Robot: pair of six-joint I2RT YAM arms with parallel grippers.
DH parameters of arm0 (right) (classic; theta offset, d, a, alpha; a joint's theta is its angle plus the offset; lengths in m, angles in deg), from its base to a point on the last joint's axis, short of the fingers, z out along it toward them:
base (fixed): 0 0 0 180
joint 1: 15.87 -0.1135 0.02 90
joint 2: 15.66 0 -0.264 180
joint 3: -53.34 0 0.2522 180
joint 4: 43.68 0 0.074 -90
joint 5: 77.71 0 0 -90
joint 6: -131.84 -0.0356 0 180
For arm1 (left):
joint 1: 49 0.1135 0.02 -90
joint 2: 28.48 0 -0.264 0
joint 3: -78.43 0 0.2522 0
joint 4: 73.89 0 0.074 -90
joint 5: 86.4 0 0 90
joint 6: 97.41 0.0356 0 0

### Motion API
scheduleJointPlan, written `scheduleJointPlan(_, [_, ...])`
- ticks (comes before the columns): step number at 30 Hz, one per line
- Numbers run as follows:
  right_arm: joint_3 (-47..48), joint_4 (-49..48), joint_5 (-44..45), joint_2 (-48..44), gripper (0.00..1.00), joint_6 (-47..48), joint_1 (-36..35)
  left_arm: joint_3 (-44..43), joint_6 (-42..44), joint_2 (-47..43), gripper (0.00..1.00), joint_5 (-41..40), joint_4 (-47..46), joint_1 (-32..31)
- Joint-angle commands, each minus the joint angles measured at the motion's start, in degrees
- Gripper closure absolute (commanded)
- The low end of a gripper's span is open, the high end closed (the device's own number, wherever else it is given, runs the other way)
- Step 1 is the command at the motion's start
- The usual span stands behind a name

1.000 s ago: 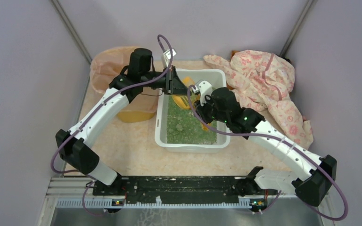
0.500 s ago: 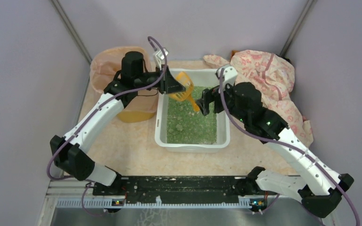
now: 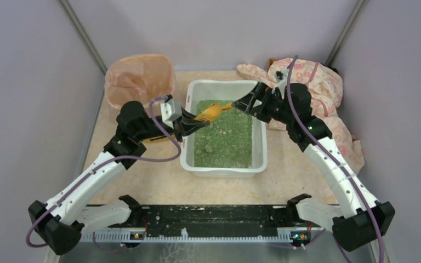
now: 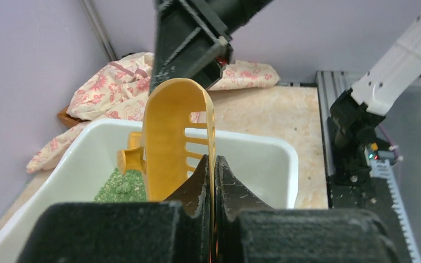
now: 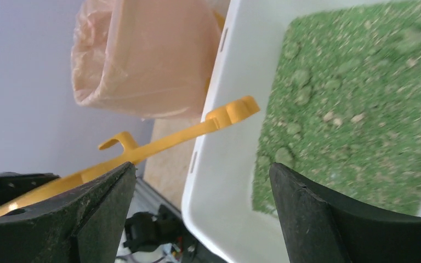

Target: Clean the litter box

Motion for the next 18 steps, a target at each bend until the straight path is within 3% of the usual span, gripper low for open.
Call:
scheduleJointPlan(1, [-1.82, -11.16, -9.65, 0.84, 0.09, -12.75, 0.18, 7.60, 15.36, -4.27, 1.00, -6.11, -8.76, -3.52])
scheduleJointPlan(5, [-3.17, -16.53, -11.49, 2.12, 0.09, -18.42, -0.01, 8.56, 19.48, -3.51, 1.00, -9.41, -7.99, -5.94])
scheduleJointPlan(18, [-6.75, -21.81, -10.73, 6.66, 0.16, -22.20, -1.59, 10.38, 28.01, -0.31, 1.00, -19.97, -10.39, -14.05])
